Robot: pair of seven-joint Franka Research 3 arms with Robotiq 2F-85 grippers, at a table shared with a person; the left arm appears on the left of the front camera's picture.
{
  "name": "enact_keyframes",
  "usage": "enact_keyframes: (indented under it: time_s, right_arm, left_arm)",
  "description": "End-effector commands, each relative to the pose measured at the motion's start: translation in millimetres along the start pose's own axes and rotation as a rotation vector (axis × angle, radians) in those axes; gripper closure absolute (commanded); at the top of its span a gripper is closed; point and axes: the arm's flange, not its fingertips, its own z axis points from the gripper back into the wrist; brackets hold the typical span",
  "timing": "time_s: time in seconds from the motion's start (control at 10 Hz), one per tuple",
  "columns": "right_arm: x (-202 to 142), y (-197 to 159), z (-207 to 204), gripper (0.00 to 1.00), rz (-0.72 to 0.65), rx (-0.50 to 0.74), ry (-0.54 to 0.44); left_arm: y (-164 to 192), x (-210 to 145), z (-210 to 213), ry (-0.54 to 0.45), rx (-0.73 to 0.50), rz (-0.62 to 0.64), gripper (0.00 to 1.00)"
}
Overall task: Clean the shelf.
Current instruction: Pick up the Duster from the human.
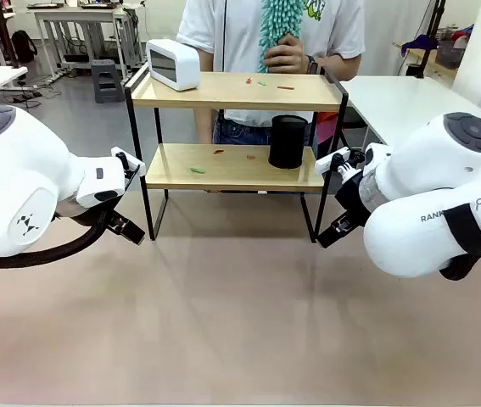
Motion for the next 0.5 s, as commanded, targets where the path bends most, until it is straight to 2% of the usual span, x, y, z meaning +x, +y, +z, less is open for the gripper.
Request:
enact_keyframes:
  time_s: [0.0,0.4]
  right_arm:
    - [0.0,0.0,0.0,0.00,0.000,0.000,0.000]
    - [0.0,0.0,0.0,0.00,0.000,0.000,0.000]
  left_arm:
    - [-0.1,0.1,0.1,0.000,0.000,0.000,0.00]
    - [-0.1,0.1,0.1,0.000,0.000,0.000,0.00]
